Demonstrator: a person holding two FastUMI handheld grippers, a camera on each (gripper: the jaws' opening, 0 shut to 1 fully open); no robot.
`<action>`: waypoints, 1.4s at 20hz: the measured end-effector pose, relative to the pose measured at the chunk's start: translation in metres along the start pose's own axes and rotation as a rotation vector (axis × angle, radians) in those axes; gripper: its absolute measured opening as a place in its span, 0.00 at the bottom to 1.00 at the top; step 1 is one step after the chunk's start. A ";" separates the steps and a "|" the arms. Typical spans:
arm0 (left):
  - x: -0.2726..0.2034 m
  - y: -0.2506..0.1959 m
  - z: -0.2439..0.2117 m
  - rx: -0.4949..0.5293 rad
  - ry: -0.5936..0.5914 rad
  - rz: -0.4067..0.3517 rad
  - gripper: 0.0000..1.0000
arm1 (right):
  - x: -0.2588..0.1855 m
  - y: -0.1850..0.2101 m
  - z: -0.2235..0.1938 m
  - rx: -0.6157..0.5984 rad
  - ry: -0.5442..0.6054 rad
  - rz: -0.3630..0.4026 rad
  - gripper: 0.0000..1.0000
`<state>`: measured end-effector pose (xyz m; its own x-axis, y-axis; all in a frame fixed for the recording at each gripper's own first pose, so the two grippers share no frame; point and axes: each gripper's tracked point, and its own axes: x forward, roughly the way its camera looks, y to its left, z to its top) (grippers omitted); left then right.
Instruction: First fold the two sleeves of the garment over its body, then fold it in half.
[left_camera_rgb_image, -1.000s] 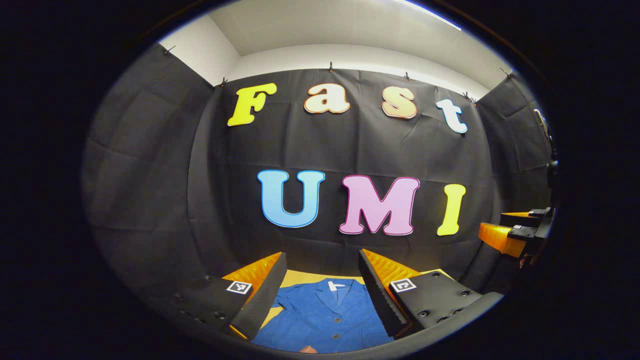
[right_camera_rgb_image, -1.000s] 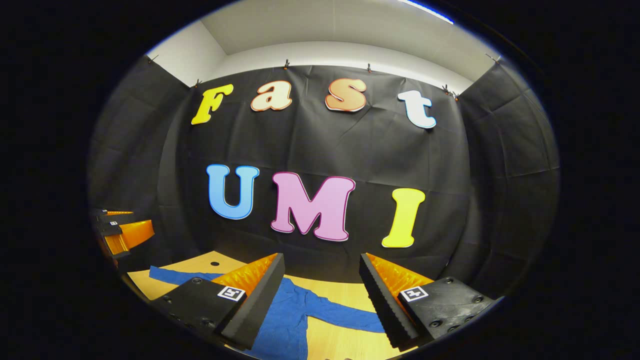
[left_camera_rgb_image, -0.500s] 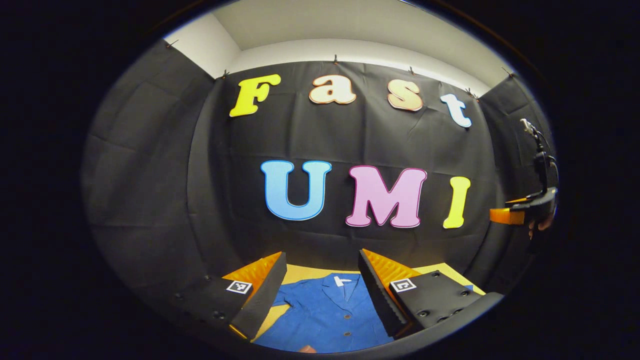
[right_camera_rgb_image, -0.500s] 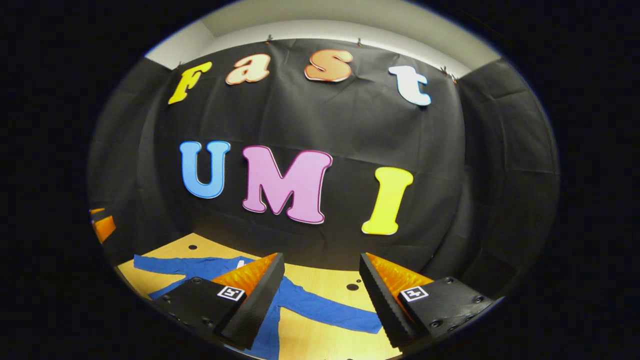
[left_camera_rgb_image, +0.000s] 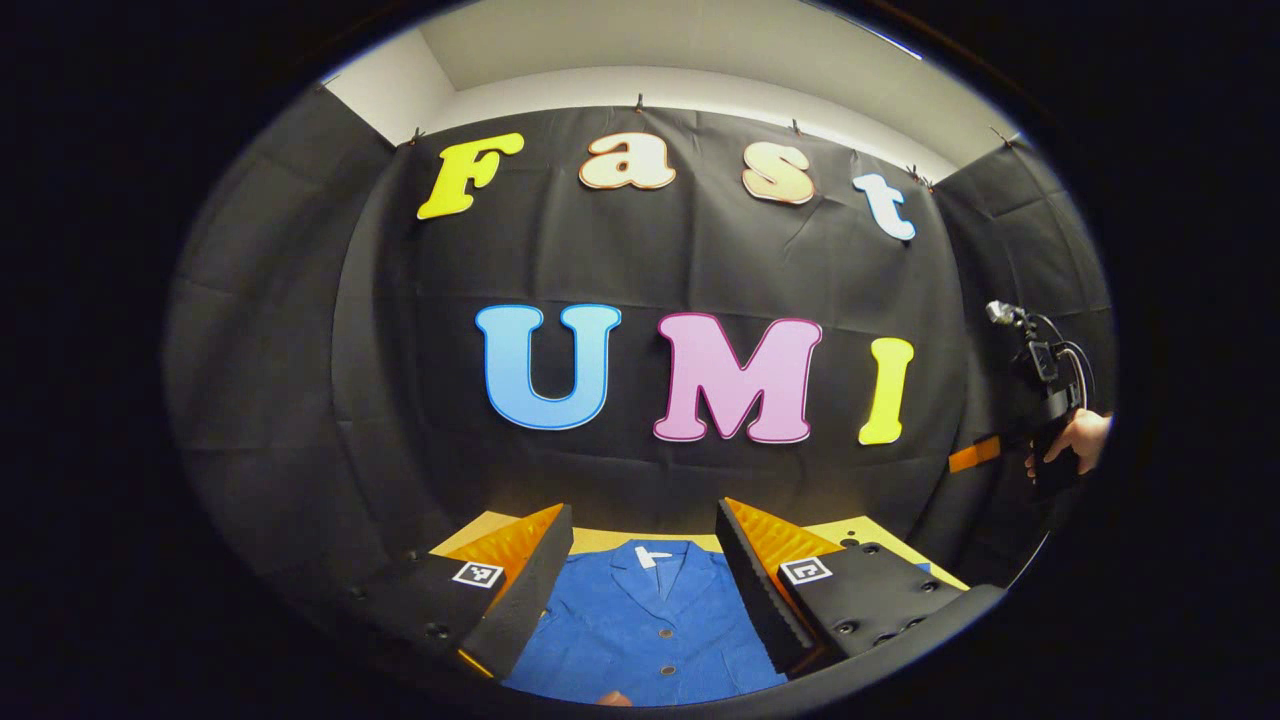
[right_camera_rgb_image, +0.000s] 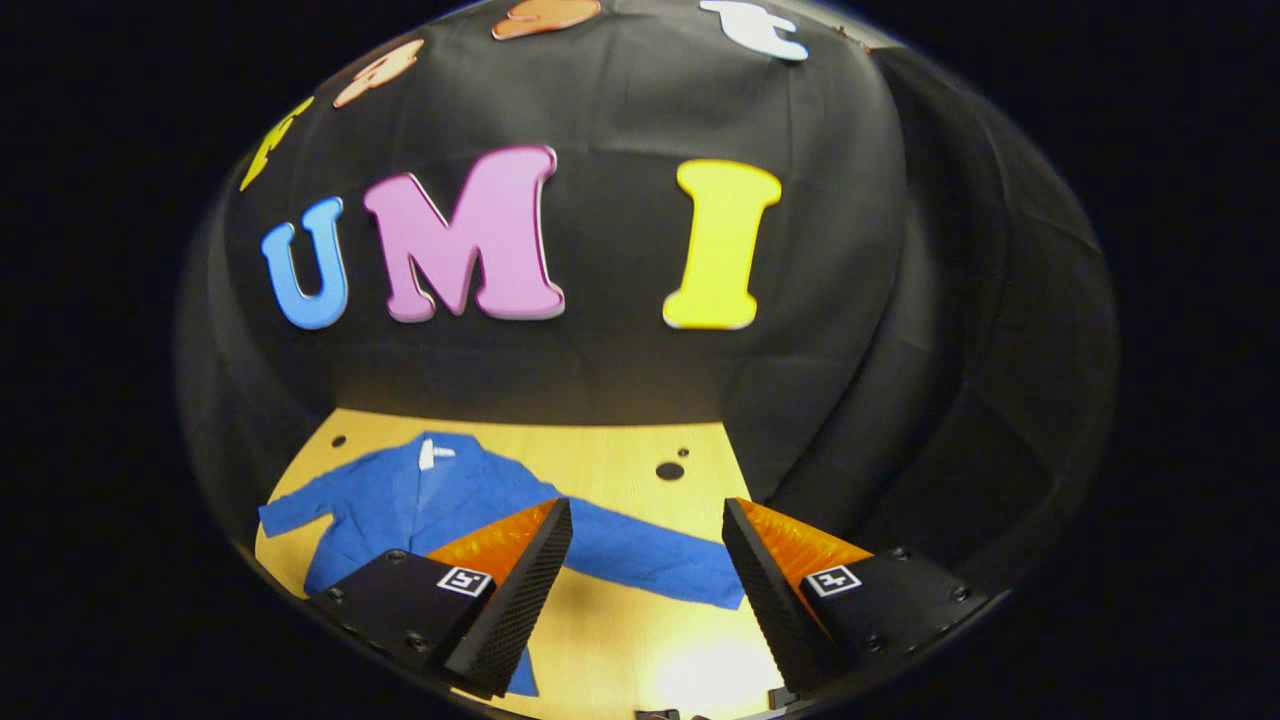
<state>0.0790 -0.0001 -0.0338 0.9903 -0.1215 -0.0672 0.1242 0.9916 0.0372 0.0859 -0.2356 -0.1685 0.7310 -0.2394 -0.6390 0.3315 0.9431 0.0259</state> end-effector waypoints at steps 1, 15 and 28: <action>0.003 -0.003 -0.005 0.008 0.018 0.010 0.82 | 0.017 -0.008 -0.016 0.018 0.071 0.001 0.97; 0.055 -0.040 -0.070 -0.007 0.284 0.132 0.83 | 0.193 -0.116 -0.233 0.358 0.756 -0.074 0.98; 0.077 -0.093 -0.059 0.046 0.262 0.095 0.83 | 0.213 -0.112 -0.250 0.374 0.820 -0.094 0.10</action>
<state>0.1400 -0.0990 -0.1012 0.9485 -0.0060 -0.3168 0.0399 0.9941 0.1005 0.0552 -0.3342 -0.4995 0.0846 0.0627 -0.9944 0.6455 0.7568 0.1026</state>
